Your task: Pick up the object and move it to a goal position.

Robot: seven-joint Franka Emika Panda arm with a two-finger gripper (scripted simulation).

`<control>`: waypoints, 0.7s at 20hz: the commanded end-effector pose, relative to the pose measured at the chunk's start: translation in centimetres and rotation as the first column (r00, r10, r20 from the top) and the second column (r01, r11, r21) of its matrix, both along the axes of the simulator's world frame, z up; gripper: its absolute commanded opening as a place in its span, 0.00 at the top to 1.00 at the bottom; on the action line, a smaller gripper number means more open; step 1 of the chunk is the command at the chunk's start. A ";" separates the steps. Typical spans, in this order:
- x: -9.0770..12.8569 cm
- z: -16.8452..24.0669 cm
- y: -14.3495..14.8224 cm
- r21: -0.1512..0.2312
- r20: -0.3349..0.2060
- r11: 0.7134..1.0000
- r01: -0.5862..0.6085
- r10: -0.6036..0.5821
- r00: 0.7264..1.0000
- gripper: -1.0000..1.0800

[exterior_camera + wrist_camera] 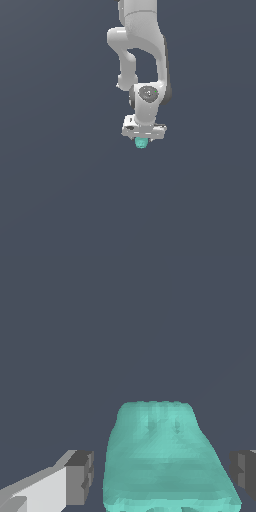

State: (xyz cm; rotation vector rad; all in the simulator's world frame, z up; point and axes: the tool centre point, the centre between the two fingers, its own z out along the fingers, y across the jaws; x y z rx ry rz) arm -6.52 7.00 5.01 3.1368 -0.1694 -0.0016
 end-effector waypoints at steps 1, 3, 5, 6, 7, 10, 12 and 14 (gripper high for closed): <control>0.0 -0.9 0.0 0.000 0.001 1.000 0.001 -0.001 1.000 0.04; 0.1 -1.2 0.0 0.000 0.001 1.000 0.001 -0.001 1.000 0.04; 0.1 -1.3 0.0 0.000 0.001 1.000 0.001 -0.001 1.000 0.04; 0.1 -1.3 0.0 0.000 0.001 1.000 0.001 -0.001 1.000 1.00; 0.1 -1.3 0.0 0.000 0.001 1.000 0.001 -0.001 1.000 1.00; 0.1 -1.3 0.0 0.000 0.001 1.000 0.001 -0.001 1.000 1.00; 0.1 -1.3 0.0 0.000 0.001 1.000 0.001 -0.001 1.000 1.00; 0.1 -1.3 0.0 0.000 0.001 1.000 0.001 -0.001 1.000 1.00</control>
